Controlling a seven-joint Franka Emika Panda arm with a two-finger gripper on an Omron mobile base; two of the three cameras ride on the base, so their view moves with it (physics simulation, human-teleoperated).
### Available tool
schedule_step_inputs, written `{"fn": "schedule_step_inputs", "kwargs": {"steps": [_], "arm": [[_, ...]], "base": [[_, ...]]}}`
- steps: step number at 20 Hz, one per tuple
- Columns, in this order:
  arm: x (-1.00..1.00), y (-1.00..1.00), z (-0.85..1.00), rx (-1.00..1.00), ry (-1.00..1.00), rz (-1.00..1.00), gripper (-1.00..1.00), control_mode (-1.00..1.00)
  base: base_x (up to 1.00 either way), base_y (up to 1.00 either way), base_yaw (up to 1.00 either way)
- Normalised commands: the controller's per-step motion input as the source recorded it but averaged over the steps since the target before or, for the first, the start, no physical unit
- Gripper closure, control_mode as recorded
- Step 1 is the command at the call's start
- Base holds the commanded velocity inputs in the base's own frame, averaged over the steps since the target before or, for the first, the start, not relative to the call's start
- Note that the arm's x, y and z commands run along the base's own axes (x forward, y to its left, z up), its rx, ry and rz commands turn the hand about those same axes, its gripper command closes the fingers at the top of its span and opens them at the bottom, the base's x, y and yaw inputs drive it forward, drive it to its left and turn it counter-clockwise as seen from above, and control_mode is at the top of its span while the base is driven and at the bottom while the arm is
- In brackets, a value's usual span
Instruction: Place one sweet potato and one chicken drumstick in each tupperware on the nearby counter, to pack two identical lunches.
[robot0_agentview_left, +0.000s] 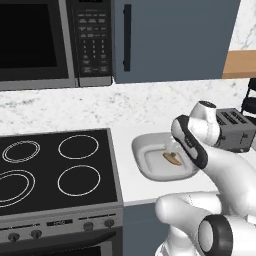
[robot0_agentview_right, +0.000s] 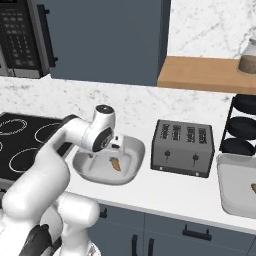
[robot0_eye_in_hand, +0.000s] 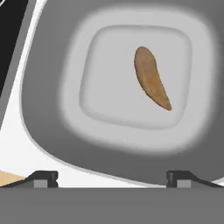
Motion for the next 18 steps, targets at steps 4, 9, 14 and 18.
{"fn": "schedule_step_inputs", "kwargs": {"steps": [4, 9, 14, 18], "arm": [[-1.0, 0.46, 0.49, 0.0, 0.0, -0.12, -1.0, -1.0], [-0.98, 0.24, 0.59, 0.0, 0.0, -0.01, -1.0, -1.0], [-0.52, 0.02, 0.25, 0.0, -0.04, 0.0, -1.0, -1.0], [0.0, 0.0, 0.0, 0.0, 0.0, 0.0, -1.0, -1.0]], "base": [[0.0, 0.0, 0.0], [0.0, 0.0, 0.0], [0.0, 0.0, 0.0], [0.0, 0.0, 0.0]]}}
